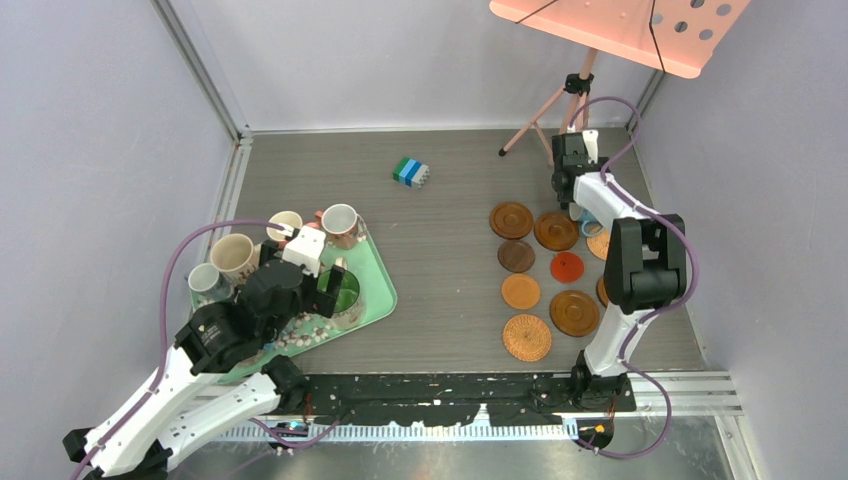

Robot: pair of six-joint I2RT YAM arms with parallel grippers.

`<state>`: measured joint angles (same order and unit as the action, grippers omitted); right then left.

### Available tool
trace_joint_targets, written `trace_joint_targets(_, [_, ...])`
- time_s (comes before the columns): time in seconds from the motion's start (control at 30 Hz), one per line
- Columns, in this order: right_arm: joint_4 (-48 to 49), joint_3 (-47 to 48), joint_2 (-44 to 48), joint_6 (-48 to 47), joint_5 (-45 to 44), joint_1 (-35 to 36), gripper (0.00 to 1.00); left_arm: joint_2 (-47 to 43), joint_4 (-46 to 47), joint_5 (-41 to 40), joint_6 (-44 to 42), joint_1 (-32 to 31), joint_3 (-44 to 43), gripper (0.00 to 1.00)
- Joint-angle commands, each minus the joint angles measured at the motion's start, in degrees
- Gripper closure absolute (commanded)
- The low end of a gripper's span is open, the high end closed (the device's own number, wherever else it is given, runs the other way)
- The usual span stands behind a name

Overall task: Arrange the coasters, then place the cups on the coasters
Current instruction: Pick up the cup at the center of the board.

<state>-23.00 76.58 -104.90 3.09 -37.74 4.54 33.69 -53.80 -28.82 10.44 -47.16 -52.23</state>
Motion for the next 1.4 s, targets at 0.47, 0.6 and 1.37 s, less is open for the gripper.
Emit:
trace_joint_targets(0.47, [-4.0,8.9,-7.9,-2.8,-10.5,1.0,0.45,0.1,2.1,-0.6,0.0,-0.1,0.1,0.0])
trace_joint_targets(0.6, [-3.6,9.7,-8.2,-4.0,-10.9,1.0,0.61,0.1,2.1,-0.7,0.0,-0.1,0.2,0.0])
trace_joint_targets(1.37, [-8.6,3.0,16.4,7.1,-5.6,-5.8,0.95,-0.6,2.2,-1.7,0.1,-0.1,0.5,0.01])
